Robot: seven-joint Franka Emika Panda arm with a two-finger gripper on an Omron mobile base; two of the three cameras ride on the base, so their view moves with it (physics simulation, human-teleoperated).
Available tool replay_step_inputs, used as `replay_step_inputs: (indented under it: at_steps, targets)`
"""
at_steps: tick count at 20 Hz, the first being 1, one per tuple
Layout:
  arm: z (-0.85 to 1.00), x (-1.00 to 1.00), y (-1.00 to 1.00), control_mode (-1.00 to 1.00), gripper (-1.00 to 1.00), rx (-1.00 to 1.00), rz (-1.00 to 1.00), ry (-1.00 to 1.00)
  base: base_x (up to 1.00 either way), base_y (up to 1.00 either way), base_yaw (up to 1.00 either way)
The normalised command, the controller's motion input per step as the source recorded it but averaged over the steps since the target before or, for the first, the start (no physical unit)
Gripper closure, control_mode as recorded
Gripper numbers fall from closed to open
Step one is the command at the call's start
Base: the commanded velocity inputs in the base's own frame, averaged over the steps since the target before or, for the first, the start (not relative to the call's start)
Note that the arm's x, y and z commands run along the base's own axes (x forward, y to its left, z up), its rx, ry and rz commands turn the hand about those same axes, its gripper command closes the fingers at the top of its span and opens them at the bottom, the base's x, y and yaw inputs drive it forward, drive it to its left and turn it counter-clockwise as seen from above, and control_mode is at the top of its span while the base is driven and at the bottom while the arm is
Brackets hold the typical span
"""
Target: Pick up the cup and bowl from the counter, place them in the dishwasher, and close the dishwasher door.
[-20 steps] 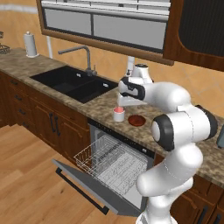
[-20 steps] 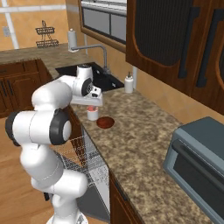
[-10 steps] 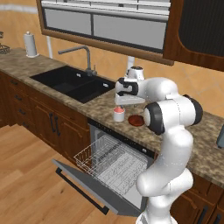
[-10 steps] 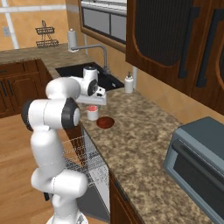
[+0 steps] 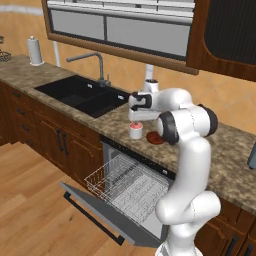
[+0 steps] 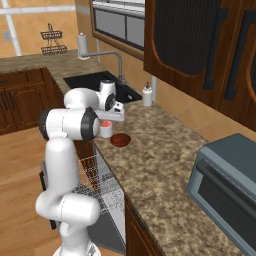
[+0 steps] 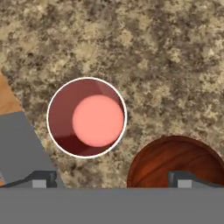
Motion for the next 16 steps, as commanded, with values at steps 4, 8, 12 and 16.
replay_step_inputs:
  at_steps: [4, 8, 12, 16]
  targets:
    - [-0.35, 0.53, 0.0, -1.0, -1.0, 0.0, 0.0, 0.0, 0.0, 0.0, 0.0]
    - [-0.25, 0.39, 0.0, -1.0, -1.0, 0.01, 0.0, 0.0, 0.0, 0.0, 0.0]
    - [-0.3, 0.06, 0.0, -1.0, -1.0, 0.01, 0.0, 0.0, 0.0, 0.0, 0.0]
    - [-0.37, 0.01, 0.01, -1.0, 1.0, 0.0, 0.0, 0.0, 0.0, 0.0, 0.0]
